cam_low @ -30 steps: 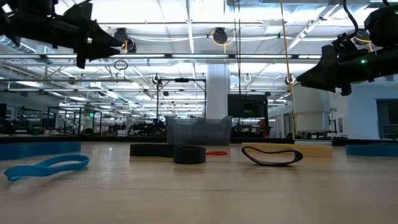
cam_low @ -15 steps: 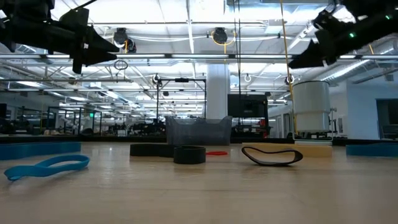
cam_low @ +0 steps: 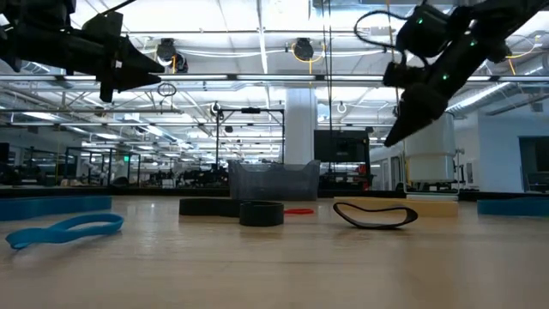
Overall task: Pick and place rubber bands into bin
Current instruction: Put the top orange rubber band into the black bin
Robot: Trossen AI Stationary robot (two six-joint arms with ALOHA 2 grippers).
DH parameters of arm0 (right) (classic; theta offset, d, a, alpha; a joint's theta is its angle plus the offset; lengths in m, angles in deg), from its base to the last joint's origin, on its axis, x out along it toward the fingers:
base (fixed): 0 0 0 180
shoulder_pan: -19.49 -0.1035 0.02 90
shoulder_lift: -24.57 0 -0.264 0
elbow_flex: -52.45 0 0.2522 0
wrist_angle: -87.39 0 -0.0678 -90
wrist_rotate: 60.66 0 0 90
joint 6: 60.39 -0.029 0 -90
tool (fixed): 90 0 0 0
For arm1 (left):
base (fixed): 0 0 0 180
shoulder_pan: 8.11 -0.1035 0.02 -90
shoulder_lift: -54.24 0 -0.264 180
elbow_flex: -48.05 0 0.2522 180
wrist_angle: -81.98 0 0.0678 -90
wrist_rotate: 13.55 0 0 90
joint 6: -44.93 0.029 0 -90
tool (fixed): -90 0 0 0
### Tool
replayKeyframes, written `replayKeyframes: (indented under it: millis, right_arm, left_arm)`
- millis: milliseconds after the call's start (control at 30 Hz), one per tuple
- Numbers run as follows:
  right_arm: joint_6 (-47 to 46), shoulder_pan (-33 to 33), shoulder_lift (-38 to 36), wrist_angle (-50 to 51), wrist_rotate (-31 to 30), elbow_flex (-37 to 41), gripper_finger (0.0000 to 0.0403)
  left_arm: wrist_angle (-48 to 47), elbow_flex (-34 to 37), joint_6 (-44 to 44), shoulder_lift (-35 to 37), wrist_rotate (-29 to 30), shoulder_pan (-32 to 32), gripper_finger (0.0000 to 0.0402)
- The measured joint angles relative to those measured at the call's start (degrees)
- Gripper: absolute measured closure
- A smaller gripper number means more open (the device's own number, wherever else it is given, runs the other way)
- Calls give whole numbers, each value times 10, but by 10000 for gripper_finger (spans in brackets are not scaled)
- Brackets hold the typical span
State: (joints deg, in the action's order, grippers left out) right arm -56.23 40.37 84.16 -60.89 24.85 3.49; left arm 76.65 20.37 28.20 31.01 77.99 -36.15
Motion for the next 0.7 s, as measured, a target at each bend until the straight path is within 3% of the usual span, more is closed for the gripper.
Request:
replayKeyframes:
  millis: [700]
  right_arm:
    - [-5,12,177,-55,0,0,248]
  left_arm:
    - [-37,0,1,0,0,0,252]
